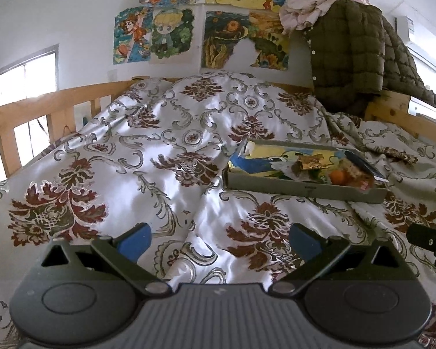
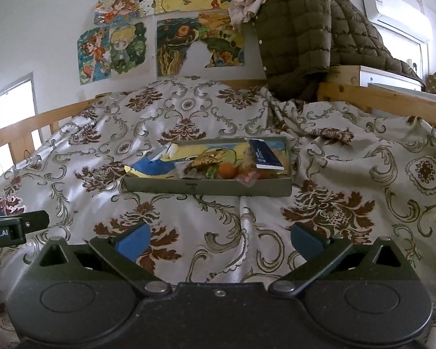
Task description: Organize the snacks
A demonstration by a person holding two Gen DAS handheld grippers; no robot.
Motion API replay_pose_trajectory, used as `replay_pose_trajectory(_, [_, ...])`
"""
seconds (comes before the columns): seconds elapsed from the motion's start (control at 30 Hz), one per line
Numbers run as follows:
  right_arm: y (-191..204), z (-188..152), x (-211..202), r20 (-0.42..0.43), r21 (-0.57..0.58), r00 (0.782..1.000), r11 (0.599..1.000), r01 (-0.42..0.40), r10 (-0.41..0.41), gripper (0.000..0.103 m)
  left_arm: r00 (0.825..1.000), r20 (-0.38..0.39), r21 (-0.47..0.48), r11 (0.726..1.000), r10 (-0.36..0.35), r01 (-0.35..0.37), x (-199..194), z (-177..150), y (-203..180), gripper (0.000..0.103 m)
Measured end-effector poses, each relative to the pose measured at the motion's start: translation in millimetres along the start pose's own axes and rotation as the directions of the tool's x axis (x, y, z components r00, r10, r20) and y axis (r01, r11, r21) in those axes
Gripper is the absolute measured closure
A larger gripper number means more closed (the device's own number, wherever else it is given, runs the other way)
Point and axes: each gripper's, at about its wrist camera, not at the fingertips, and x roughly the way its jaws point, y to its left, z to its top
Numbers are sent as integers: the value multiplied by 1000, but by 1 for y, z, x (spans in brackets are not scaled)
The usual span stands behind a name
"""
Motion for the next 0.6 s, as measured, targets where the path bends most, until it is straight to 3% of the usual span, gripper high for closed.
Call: replay_pose_trajectory(0.6, [-2,-4,6,-18,10,1000,1000,-2,2,1,1000,-8,-19,1000,8,-9,2,-1,2,0])
